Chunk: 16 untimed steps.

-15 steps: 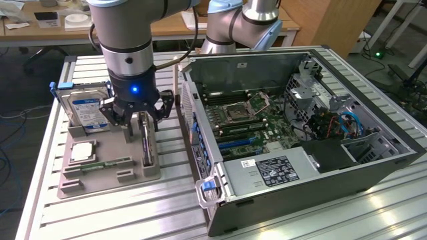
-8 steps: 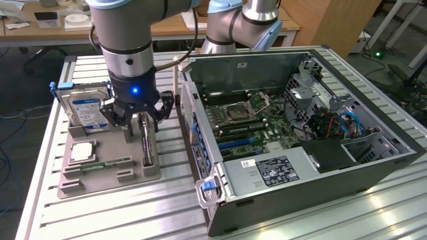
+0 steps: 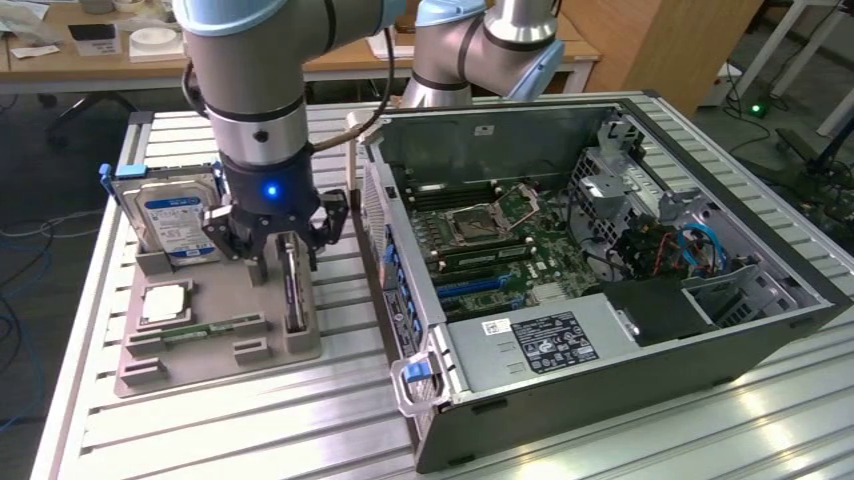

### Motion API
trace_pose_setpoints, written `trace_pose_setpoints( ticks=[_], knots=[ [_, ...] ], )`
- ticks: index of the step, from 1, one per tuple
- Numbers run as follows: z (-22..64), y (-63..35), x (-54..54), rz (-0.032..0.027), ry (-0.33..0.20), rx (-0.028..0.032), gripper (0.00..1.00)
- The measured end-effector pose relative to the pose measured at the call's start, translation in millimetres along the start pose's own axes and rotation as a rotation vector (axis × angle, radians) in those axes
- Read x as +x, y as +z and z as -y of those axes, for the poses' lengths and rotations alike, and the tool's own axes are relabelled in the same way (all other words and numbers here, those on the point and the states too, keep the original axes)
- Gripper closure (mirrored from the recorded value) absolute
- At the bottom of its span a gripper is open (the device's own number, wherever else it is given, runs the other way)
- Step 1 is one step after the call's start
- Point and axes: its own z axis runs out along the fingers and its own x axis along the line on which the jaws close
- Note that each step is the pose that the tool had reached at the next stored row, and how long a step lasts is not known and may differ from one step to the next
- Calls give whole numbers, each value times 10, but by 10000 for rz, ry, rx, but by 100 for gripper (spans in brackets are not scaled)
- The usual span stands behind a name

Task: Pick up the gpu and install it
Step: 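Pick up the gpu and move the gpu toward the slot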

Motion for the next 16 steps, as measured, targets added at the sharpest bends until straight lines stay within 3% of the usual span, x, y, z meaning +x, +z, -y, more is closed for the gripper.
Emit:
trace_pose_setpoints(
  ticks=[8, 16],
  knots=[
    [-64, 100, 0, 0, 3, 53, 41],
    [-108, 234, -1, -4, 9, 206, 41]
  ],
)
